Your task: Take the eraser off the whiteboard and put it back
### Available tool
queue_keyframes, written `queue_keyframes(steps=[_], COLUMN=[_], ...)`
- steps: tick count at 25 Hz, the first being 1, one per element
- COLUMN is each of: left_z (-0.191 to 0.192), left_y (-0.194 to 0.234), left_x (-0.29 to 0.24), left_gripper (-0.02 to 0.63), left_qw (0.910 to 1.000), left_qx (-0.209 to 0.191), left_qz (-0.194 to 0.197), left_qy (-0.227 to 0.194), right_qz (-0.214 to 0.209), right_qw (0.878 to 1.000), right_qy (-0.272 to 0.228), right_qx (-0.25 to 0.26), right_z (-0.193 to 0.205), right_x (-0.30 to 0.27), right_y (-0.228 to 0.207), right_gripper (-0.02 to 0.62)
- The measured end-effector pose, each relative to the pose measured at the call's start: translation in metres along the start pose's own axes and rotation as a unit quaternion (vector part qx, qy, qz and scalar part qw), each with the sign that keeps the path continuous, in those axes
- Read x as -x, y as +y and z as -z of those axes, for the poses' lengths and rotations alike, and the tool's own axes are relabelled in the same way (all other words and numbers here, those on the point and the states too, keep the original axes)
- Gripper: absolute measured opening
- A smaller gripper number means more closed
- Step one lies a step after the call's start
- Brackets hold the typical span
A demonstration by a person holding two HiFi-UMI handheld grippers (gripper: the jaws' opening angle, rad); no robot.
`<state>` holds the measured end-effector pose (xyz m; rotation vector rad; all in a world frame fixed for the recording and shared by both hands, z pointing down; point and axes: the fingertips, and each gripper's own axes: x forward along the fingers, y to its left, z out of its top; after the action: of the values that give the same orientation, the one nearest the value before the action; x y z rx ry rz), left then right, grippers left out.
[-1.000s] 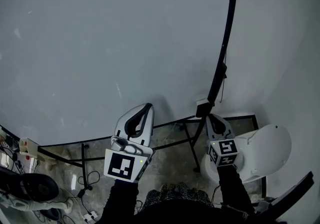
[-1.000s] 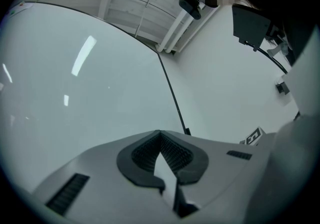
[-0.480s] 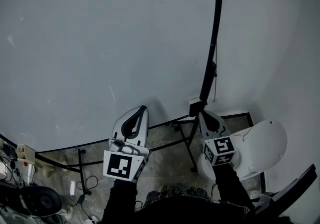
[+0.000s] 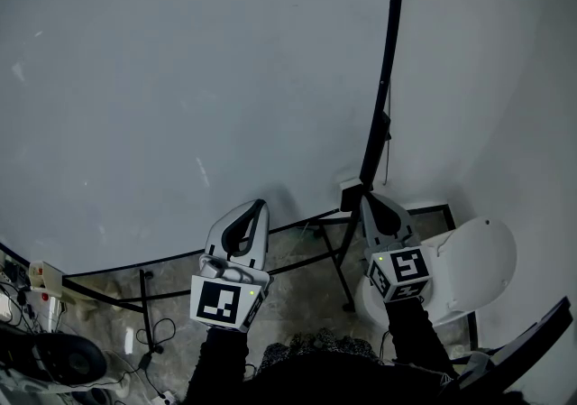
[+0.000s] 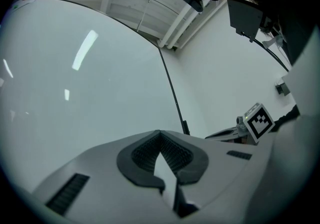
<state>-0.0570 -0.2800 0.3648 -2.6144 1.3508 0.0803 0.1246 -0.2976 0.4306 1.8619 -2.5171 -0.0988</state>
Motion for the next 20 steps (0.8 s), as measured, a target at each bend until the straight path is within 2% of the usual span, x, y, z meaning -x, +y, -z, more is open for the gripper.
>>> queue_keyframes(steps=[20], left_z=[0.002], left_y=[0.016], left_x=[0.001], left_gripper=[0.006], left_qw=[0.9999], left_qx=[-0.004], left_qz=[-0.015], left_qy=[0.008], right_qz=[0.001], right_qw=[1.0], right_qy=[-0.024], right_qx=[-0.021], right_z=[-0.032], right_x=[-0.001], right_y=[0.0], right_gripper=[0.008])
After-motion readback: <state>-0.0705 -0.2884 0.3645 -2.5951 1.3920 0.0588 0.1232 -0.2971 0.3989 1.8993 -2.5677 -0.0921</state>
